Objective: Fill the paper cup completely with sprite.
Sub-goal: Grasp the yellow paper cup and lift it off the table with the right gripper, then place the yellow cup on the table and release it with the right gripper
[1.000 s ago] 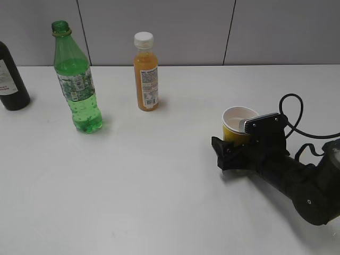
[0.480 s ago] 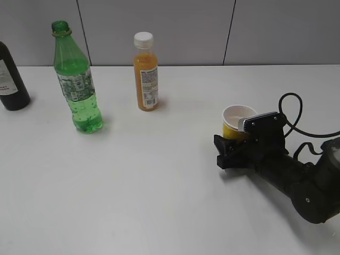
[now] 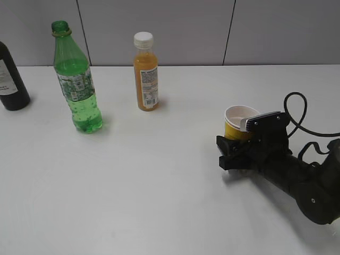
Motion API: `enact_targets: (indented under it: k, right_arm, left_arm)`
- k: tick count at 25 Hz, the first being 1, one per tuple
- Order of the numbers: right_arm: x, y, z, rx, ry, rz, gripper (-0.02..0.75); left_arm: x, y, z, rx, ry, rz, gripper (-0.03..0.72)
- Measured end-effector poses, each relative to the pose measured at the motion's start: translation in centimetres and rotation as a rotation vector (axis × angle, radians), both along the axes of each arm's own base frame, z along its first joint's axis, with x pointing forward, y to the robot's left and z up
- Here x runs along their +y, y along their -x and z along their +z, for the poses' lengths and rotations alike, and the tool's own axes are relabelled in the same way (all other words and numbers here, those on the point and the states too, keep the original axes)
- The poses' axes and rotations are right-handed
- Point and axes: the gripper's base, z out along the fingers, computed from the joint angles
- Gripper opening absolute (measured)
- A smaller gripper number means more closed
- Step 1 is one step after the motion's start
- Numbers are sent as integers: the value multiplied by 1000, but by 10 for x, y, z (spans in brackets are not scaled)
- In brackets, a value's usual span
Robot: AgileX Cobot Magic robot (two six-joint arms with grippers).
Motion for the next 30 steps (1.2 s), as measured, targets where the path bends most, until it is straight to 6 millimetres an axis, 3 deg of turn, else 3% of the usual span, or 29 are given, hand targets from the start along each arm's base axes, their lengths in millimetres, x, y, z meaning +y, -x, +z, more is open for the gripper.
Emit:
enact_targets:
  k: [7, 19, 30]
  right_arm:
    - [10, -1, 21, -60, -22, 105, 461]
    - [58, -13, 43, -229, -30, 607, 459]
    - [75, -16, 47, -212, -98, 797, 459]
  left_arm:
    - [0, 0, 0, 0, 0, 0, 229]
    - [0, 0, 0, 0, 0, 0, 229]
    - [0, 0, 0, 0, 0, 0, 229]
